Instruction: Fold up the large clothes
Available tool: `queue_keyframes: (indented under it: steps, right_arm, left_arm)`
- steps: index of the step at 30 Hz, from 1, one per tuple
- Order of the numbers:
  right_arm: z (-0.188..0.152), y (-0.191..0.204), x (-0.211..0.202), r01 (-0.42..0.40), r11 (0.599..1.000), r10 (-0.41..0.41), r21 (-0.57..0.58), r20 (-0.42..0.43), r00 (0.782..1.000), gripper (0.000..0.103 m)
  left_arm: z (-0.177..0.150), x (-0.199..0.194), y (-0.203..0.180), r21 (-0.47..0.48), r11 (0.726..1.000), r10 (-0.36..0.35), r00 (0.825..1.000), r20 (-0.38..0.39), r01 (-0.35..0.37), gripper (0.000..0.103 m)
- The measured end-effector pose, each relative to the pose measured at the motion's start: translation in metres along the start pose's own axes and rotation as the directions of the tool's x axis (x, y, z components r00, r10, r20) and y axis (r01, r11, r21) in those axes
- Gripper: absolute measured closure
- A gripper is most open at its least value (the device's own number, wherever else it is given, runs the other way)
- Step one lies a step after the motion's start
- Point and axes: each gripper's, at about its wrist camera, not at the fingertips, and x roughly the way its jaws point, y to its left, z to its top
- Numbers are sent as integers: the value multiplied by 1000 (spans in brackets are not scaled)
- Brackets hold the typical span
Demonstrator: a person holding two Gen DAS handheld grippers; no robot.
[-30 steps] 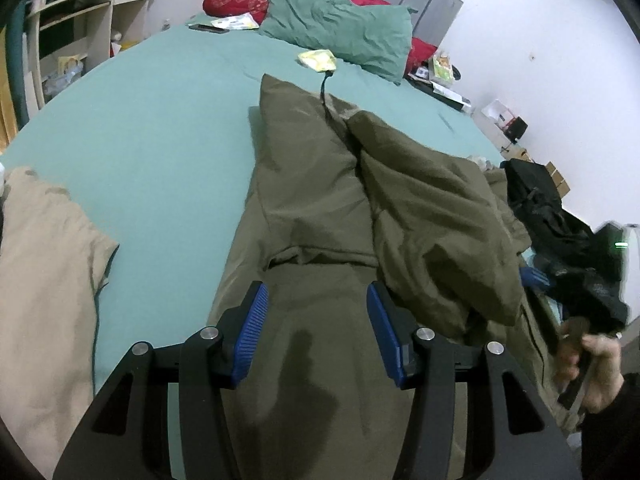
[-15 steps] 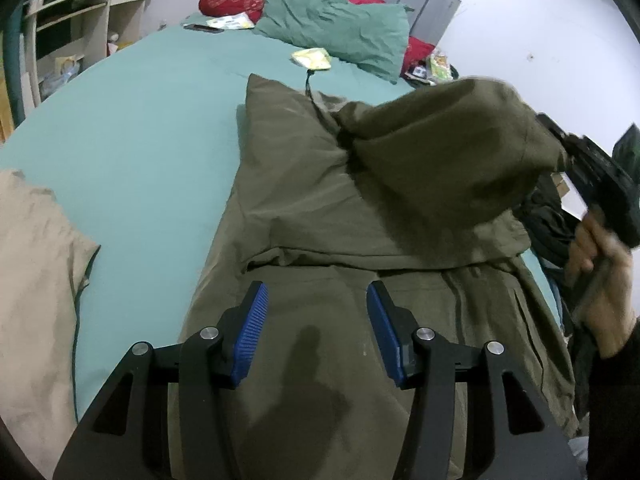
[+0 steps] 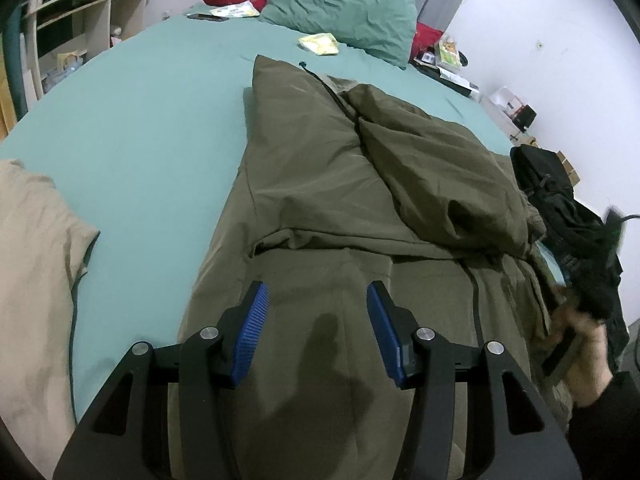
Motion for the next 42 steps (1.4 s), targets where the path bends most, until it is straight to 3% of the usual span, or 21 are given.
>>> queue_keyframes:
  steps: [1, 3, 5, 8, 10, 11, 12, 14, 16, 18, 22, 26, 27, 34, 42]
  right_arm:
    - [17, 2, -7, 11, 1000, -11, -4, 62, 998, 38]
    - [36, 16, -21, -37, 998, 44, -50, 152, 987, 37]
    - [47, 40, -13, -108, 986, 125, -125, 132, 983, 38]
    - [48, 78, 27, -192, 964, 194, -182, -9, 981, 38]
    - [37, 92, 55, -238, 957, 223, -167, -103, 969, 53]
    - [27, 101, 64, -228, 955, 206, -190, -127, 970, 76]
    - [16, 109, 72, -206, 951, 177, -229, -144, 974, 86]
    - [-14, 123, 80, -201, 933, 152, -298, -181, 972, 89]
    - [-39, 132, 86, -185, 916, 110, -355, -222, 969, 89]
    - [-46, 137, 81, -146, 900, 71, -410, -193, 979, 88]
    - [-25, 126, 68, -195, 924, 125, -330, -221, 967, 83]
    - [-25, 111, 30, -194, 933, 136, -301, -204, 969, 47]
    - [-27, 107, 16, -186, 932, 131, -310, -191, 973, 44]
    - [-42, 51, -65, -97, 940, 34, -326, -195, 980, 44]
    - [-62, -35, -141, 15, 977, -57, -215, -194, 979, 43]
  left_arm:
    - [0, 0, 0, 1, 1000, -2, 1000, 2, 2, 48]
    - [0, -1, 0, 4, 1000, -7, 1000, 6, 7, 48]
    - [1, -1, 0, 6, 1000, -6, 1000, 8, 6, 48]
    - [2, 1, 1, 7, 1000, 0, 1000, 1, 0, 48]
    - [1, 1, 2, 6, 1000, 0, 1000, -1, 0, 48]
    - [2, 1, 3, 5, 1000, 1, 1000, -2, -1, 48]
    - [2, 1, 4, 3, 1000, 3, 1000, -2, -3, 48]
    - [2, 0, 5, 3, 1000, 5, 1000, -3, -5, 48]
    - [-1, 0, 7, 9, 1000, 13, 1000, -10, -13, 48]
    - [-3, 1, 7, 14, 1000, 18, 1000, -20, -18, 48]
    - [-8, -2, 7, 36, 999, 20, 1000, -17, -19, 48]
    - [-17, -18, 5, 58, 998, 1, 1000, -2, -1, 48]
    - [-22, -26, 3, 59, 998, -4, 1000, 2, 4, 48]
    - [-64, -69, 7, -17, 1000, 21, 998, 51, -20, 48]
    - [-129, -85, -6, -78, 997, 5, 1000, -13, -6, 48]
